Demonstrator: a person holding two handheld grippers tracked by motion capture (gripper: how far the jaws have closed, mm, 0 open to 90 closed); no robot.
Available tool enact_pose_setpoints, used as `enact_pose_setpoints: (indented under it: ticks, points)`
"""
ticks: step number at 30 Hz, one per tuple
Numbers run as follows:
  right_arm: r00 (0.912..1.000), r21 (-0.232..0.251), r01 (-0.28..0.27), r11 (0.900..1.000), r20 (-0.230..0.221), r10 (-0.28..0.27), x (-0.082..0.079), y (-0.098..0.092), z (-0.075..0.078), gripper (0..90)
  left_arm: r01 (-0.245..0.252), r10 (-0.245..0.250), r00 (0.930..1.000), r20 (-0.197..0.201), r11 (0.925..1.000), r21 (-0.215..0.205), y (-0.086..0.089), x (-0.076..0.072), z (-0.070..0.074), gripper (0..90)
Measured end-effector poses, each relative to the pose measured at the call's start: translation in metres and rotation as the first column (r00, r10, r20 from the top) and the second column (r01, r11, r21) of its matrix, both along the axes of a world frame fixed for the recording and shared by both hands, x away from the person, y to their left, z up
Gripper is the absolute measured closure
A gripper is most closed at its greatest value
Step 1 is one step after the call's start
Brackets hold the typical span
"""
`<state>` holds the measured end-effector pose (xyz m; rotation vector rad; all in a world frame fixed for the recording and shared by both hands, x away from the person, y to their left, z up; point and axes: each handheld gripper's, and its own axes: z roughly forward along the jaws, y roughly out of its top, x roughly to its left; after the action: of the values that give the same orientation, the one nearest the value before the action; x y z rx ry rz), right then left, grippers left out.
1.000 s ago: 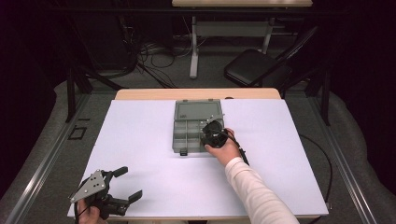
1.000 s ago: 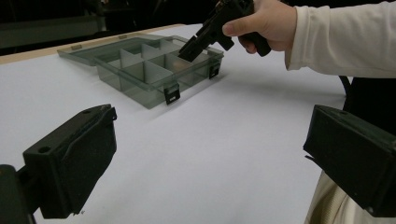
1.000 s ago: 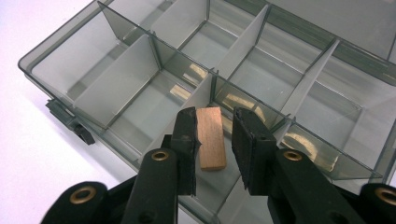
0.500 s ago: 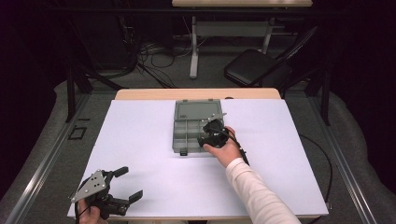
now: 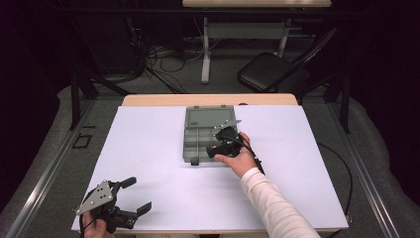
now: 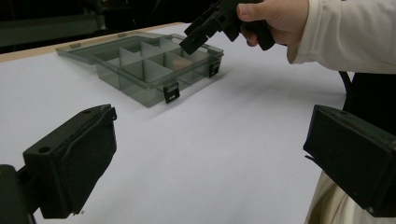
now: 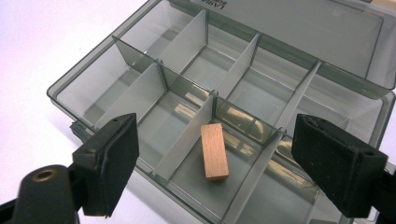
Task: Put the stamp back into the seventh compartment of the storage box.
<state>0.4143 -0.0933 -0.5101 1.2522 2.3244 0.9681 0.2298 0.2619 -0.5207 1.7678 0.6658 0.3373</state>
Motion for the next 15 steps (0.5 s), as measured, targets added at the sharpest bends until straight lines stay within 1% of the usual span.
enact_pose_setpoints:
  ticks: [2, 7, 15]
  points:
    - [1.0, 0.002, 0.001, 1.0, 0.004, -0.001, -0.002, -0.001, 0.002, 14.4, 0.0, 0.0, 1.0, -0.001, 1.0, -0.001, 0.0, 0.0, 0.0, 2.2]
    - [0.9997, 0.025, -0.012, 1.0, 0.02, 0.011, -0.008, -0.004, 0.01, 14.3, 0.0, 0.0, 1.0, -0.001, 1.0, 0.002, 0.0, 0.0, 0.0, 2.2]
    - [0.9976, 0.061, -0.031, 0.998, 0.064, 0.027, -0.023, -0.012, 0.029, 14.3, 0.001, -0.001, 1.0, 0.001, 1.0, 0.001, -0.001, 0.0, 0.0, 2.2]
